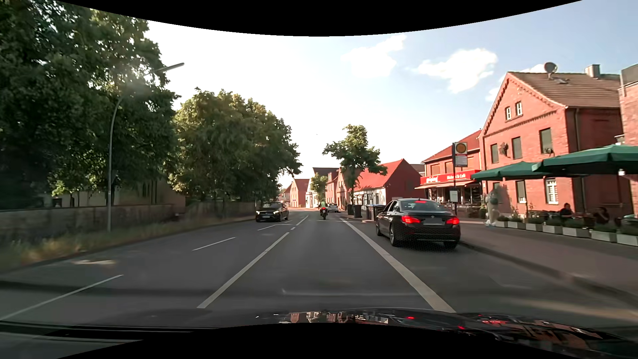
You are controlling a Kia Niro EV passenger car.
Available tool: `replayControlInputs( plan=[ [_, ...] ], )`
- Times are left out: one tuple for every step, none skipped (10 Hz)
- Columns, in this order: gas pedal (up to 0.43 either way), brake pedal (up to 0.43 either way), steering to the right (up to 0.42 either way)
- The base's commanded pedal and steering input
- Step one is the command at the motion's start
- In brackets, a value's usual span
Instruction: Follow the waypoints while adhering to traffic rules and regulations
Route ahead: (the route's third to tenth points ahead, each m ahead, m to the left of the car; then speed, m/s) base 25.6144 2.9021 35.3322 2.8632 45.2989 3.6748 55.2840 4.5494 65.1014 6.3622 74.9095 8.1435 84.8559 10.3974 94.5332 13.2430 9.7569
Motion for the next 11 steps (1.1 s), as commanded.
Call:
replayControlInputs(
  plan=[
    [0.189, 0.0, -0.018],
    [0.189, 0.0, -0.013],
    [0.189, 0.0, -0.008],
    [0.189, 0.0, -0.007],
    [0.197, 0.0, -0.007],
    [0.197, 0.0, -0.007],
    [0.209, 0.0, -0.007],
    [0.209, 0.0, -0.006],
    [0.209, 0.0, -0.006],
    [0.209, 0.0, -0.006],
    [0.22, 0.0, -0.006]
  ],
)
